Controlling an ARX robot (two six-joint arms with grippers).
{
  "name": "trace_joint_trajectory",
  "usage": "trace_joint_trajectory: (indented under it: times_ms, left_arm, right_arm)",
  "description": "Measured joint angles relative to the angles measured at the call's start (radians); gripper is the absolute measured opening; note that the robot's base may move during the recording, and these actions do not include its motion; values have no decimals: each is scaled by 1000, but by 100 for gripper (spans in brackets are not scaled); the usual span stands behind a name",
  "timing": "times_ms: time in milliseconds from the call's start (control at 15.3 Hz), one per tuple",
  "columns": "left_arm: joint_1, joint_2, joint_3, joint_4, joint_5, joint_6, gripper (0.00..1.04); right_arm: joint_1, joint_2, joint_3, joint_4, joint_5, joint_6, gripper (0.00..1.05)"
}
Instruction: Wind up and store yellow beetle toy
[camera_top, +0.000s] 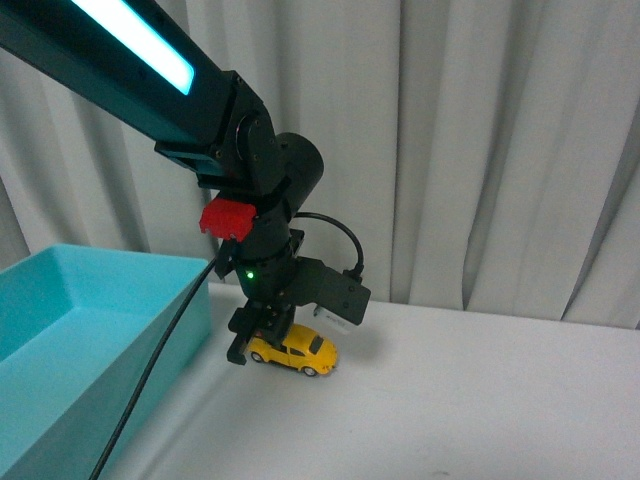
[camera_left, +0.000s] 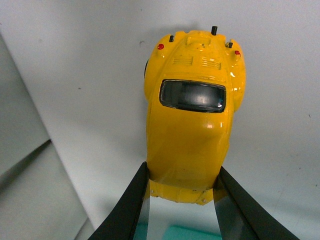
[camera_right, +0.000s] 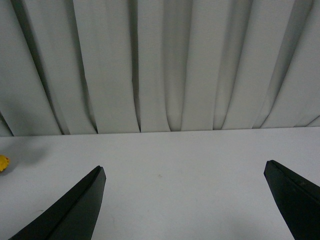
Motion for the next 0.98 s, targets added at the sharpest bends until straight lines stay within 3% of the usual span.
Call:
trace_joint_trajectory:
  times_ms: [392, 523, 719, 980]
  left_arm:
    - [-34, -171, 27, -68, 109, 187, 31]
    - [-25, -259, 17, -77, 143, 112, 31]
    - [56, -432, -50, -43, 162, -50, 31]
    - [218, -609, -178, -35, 65, -369, 31]
  right_arm:
    - [0, 0, 0, 0, 0, 0, 98]
    - [0, 0, 0, 0, 0, 0, 98]
    - [0, 0, 0, 0, 0, 0, 98]
    - [0, 0, 0, 0, 0, 0, 98]
